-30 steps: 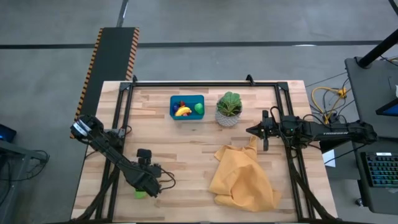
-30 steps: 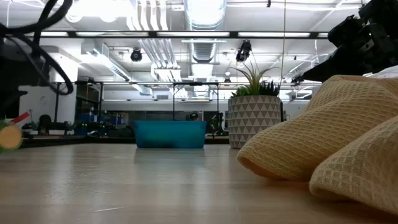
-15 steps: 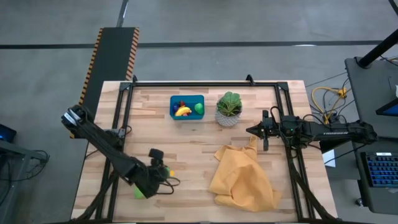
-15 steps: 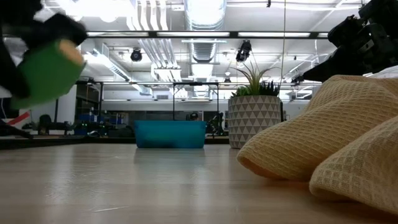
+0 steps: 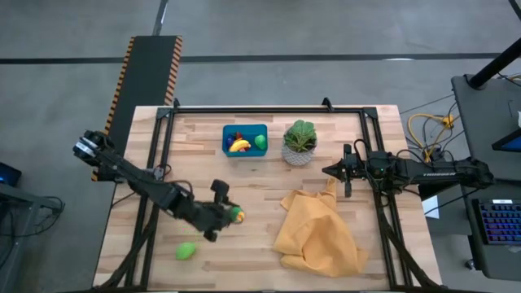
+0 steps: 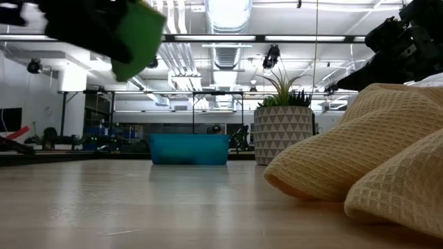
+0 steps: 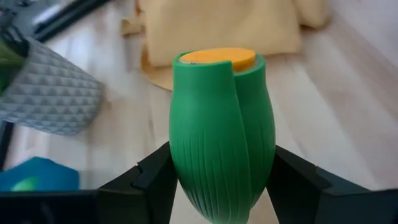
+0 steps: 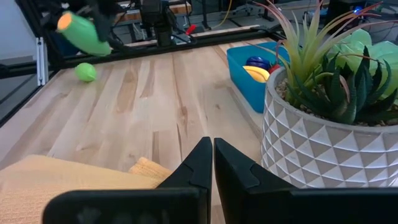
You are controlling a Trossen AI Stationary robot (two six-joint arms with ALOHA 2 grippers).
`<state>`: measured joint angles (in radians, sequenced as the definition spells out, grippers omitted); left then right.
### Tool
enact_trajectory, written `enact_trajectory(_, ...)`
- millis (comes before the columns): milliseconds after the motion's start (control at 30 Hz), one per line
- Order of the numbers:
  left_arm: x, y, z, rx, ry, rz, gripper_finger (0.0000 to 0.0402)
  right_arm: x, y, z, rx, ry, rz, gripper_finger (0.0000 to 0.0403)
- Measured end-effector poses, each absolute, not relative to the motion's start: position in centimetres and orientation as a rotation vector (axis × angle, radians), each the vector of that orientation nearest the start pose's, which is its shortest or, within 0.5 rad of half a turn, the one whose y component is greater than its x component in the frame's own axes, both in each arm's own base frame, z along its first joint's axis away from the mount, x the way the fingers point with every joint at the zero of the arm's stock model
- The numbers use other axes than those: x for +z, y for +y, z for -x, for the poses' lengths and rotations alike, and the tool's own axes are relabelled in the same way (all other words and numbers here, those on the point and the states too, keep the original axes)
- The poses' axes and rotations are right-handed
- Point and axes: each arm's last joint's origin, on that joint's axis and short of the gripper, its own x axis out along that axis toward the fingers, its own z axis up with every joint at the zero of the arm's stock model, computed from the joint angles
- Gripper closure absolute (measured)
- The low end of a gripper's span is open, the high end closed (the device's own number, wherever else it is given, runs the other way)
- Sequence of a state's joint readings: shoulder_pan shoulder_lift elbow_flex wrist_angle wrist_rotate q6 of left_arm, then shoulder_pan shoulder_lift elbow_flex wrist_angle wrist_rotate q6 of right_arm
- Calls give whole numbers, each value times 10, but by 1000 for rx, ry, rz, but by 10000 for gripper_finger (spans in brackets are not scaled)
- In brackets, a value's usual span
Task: Pick and placing Produce into tupperware
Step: Put the green corn into the blue bin
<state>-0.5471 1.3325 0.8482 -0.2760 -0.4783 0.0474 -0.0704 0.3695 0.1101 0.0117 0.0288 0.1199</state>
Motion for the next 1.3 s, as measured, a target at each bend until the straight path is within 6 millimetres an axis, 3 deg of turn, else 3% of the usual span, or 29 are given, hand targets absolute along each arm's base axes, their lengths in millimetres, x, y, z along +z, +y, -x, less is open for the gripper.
enact_trajectory(200, 252, -106, -242, -82, 585, -431, 215, 170, -9, -119, -114, 241, -124, 394)
enact_trajectory(567, 261, -57, -236, -79, 357, -406, 216, 170, -9, -119, -114, 244, -128, 394)
enact_trajectory(1300, 241, 80, -234, 159, 459, -192, 217, 170, -9, -119, -114, 245, -124, 394)
